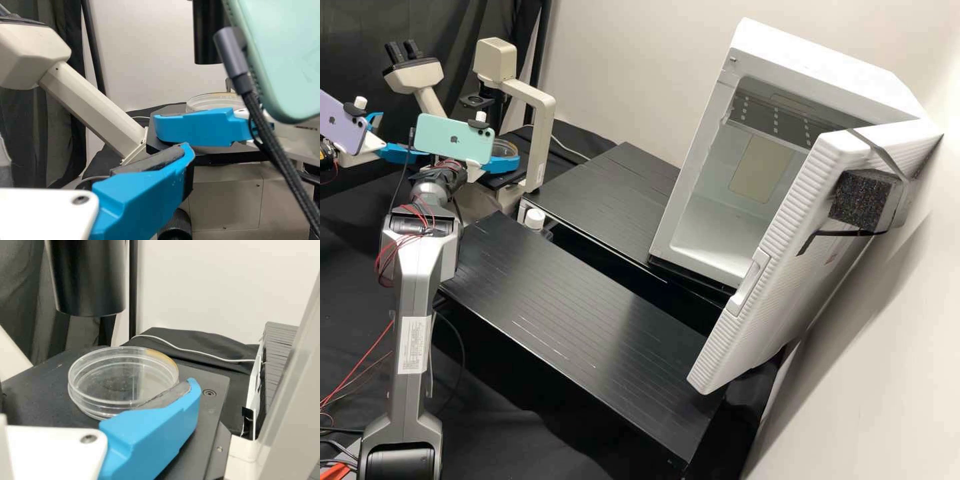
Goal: Move the petri dish to the bench.
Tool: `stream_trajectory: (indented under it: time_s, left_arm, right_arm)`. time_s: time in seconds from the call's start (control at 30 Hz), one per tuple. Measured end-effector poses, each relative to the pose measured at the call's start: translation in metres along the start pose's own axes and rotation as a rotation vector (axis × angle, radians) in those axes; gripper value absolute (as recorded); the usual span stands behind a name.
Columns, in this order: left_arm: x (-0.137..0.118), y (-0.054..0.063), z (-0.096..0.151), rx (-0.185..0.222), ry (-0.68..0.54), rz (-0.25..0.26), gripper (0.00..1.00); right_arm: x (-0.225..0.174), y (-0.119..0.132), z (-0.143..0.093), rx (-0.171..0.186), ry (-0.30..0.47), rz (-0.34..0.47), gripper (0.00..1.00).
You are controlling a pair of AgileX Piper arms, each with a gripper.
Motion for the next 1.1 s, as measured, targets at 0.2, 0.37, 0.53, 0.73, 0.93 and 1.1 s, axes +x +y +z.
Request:
stream_trajectory:
  time_s: [0.2, 0.37, 0.53, 0.73, 0.93, 1.1]
  left_arm:
    - [0.000, 0.000, 0.000, 0.000, 0.000, 0.000, 1.00]
    - [0.000, 0.000, 0.000, 0.000, 0.000, 0.000, 1.00]
    - [0.000, 0.000, 0.000, 0.000, 0.000, 0.000, 1.00]
    - [0.000, 0.000, 0.000, 0.000, 0.000, 0.000, 1.00]
    - [0.000, 0.000, 0.000, 0.000, 0.000, 0.000, 1.00]
    - [0.000, 0.000, 0.000, 0.000, 0.000, 0.000, 1.00]
  right_arm:
    - [0.006, 0.000, 0.000, -0.023, -0.042, -0.011, 1.00]
    - [0.008, 0.000, -0.001, -0.028, -0.072, -0.032, 1.00]
    - [0.008, 0.001, -0.003, -0.026, -0.084, -0.048, 1.00]
    - [0.010, -0.003, -0.001, -0.033, -0.087, -0.062, 1.00]
    - [0.011, -0.003, 0.001, -0.016, -0.079, -0.079, 0.00]
    - [0.012, -0.002, 0.001, -0.014, -0.069, -0.088, 0.00]
